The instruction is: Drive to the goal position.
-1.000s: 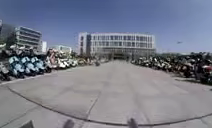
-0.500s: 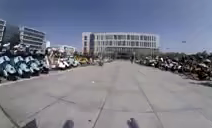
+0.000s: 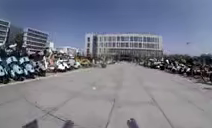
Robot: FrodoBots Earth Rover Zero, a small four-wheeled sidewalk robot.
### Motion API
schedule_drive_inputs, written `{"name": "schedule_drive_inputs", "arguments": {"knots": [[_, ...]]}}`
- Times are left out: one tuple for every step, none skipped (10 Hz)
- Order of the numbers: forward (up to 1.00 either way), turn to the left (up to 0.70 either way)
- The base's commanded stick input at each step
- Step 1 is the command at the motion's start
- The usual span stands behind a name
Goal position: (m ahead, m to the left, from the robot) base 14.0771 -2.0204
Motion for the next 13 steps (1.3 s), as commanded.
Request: {"name": "schedule_drive_inputs", "arguments": {"knots": [[1.0, 0.0], [1.0, 0.0], [1.0, -0.39], [1.0, -0.4], [1.0, -0.4], [1.0, -0.19], [1.0, -0.02], [1.0, 0.0], [1.0, -0.19], [1.0, -0.3], [1.0, -0.38], [1.0, -0.22], [1.0, 0.0]]}}
